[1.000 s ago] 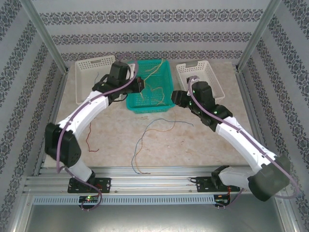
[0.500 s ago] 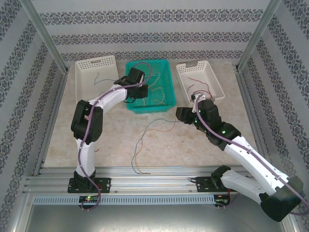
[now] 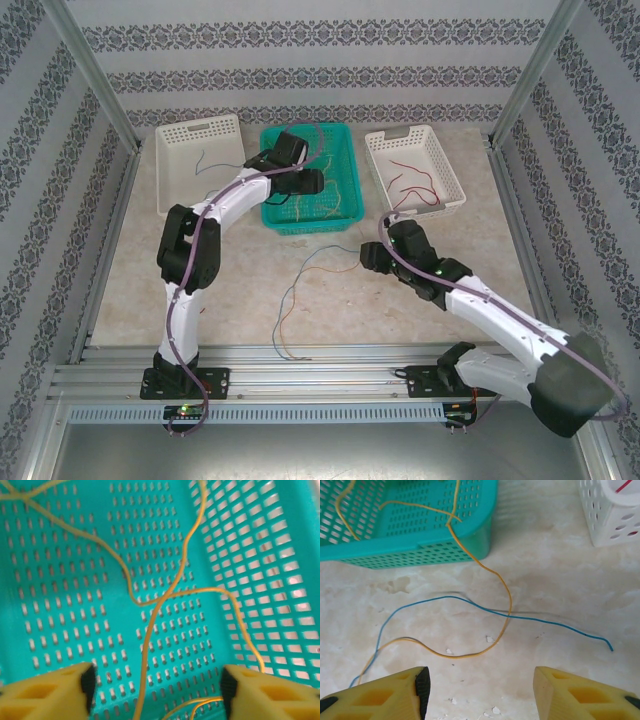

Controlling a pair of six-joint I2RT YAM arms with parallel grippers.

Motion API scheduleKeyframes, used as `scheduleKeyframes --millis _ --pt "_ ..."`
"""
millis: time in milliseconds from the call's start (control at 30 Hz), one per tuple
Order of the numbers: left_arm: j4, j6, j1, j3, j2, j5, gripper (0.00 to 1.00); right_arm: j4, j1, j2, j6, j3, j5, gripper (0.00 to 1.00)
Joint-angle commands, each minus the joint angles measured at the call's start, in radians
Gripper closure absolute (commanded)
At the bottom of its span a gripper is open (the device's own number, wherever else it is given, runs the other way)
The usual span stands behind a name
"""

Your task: Untangle the cables

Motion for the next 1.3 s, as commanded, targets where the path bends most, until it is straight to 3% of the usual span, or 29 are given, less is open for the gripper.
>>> scheduleKeyframes --millis 0,167,400,733,967,1267 --pt "-0.07 0.05 -0.02 0.06 -0.082 -0.041 0.2 0.086 0.005 0.048 -0.001 -0.015 0.019 0.42" --pt "-0.119 0.074 -0.024 0.095 -0.184 -0.076 0.0 0.169 -0.008 0.156 -0.012 0.006 -0.003 0.42" --pt "-0.055 0.061 -0.051 -0.123 -0.491 -0.112 0.0 0.221 -0.018 0.38 -0.055 0.109 0.032 0.44" --pt "-0.059 0.034 -0.079 -0.571 -0.965 -0.17 0.0 0.239 -0.026 0.505 -0.127 0.196 0.136 0.48" --pt "-0.127 0.003 -0.078 -0.769 -1.205 -0.196 0.0 0.259 -0.03 0.595 -0.142 0.24 0.124 0.62" --pt "-0.172 -0.008 -0.078 -0.895 -1.357 -0.232 0.0 0.268 -0.016 0.498 -0.174 0.217 0.092 1.0"
